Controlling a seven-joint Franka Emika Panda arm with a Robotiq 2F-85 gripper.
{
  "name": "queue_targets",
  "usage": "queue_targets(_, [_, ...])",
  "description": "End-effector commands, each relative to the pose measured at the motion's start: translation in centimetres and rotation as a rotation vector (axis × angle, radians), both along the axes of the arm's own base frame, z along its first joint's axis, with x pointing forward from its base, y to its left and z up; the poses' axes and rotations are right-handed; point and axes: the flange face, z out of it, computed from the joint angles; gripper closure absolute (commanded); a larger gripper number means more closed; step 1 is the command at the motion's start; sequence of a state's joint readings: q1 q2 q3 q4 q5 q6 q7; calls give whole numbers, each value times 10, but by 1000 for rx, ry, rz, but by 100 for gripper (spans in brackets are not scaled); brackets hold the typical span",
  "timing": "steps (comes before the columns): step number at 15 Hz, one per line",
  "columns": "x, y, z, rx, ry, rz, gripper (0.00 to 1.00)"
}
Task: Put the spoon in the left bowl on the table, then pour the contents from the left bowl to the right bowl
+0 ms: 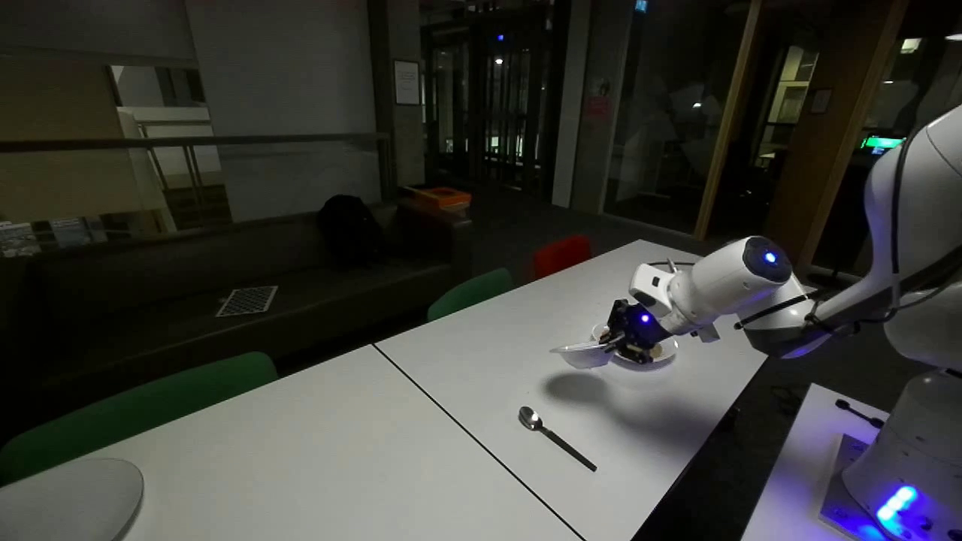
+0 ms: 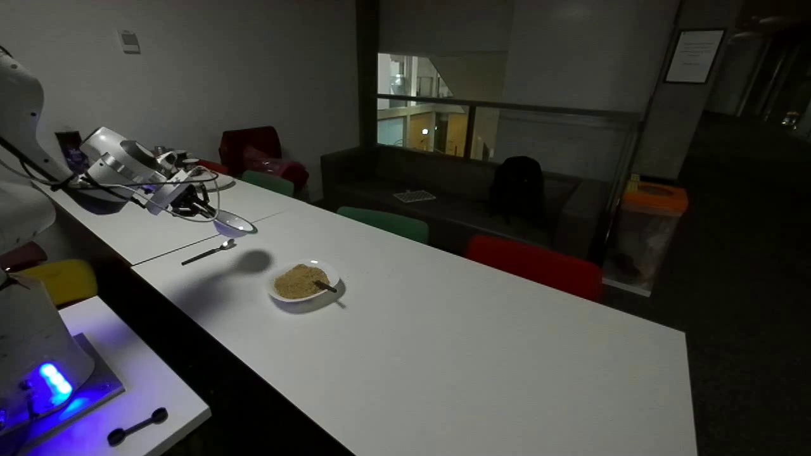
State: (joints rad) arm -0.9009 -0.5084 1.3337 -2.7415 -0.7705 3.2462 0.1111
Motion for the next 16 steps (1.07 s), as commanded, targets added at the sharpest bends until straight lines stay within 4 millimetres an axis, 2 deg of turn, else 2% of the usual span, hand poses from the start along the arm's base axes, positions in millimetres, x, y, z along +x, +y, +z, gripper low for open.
queue_targets(1, [18,-17,-14,-30,-47,-34,97])
queue_targets(7, [49,-42,-47,-42,-40,-168,97])
queue_targets(8, [36,-37,-41,-35,-22,-151,97])
queue_targets(9, [38,-38,-45,-37,-21,-160,89])
queue_targets(13, [36,-34,-45,-35,-24,-155,89])
queue_targets(14, [36,-34,-45,-35,-24,-154,97])
queue_targets(16, [35,-32,-46,-33,-25,-157,97])
